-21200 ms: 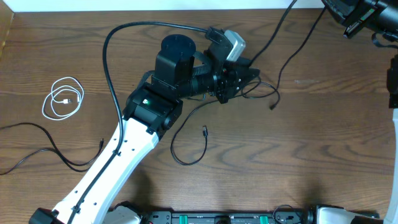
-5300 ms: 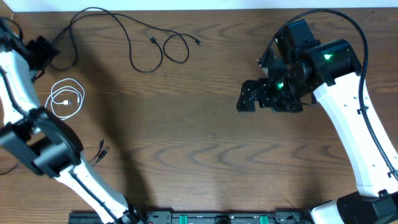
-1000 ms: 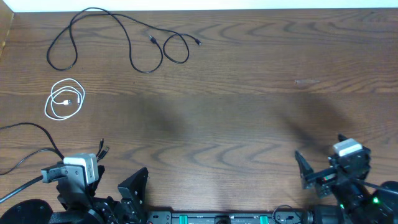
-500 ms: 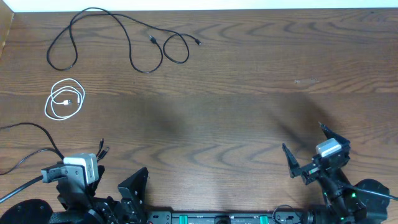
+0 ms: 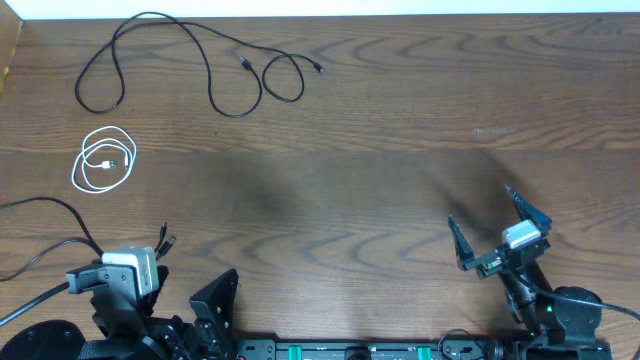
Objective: Untangle cables
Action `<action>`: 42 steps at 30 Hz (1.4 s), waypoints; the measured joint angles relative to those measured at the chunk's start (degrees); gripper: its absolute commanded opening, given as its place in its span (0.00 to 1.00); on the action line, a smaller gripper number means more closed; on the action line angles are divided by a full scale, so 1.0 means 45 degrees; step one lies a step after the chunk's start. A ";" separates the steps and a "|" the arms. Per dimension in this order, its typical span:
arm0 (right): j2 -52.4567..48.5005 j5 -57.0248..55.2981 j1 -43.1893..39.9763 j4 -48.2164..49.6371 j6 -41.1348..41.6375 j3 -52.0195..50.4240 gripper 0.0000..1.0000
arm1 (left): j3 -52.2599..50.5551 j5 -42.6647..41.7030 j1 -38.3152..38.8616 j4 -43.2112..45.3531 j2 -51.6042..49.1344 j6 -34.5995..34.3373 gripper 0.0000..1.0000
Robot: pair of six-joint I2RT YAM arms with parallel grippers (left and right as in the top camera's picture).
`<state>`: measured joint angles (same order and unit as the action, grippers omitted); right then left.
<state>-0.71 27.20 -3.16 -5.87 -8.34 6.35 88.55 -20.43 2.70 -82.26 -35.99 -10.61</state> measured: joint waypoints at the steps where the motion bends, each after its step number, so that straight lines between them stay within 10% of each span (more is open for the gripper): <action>1: 0.0000 -0.0024 0.0000 0.0374 0.0136 -0.0277 0.99 | 0.0000 0.0000 0.0000 0.0000 0.0000 0.0000 0.99; 42: 0.0005 -0.5027 0.0442 0.0418 0.2200 -0.1321 0.99 | 0.0000 0.0000 0.0000 0.0000 0.0000 0.0010 0.99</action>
<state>-0.69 4.58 -1.17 -3.99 1.56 0.40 88.55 -20.43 2.70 -82.26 -35.99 -10.57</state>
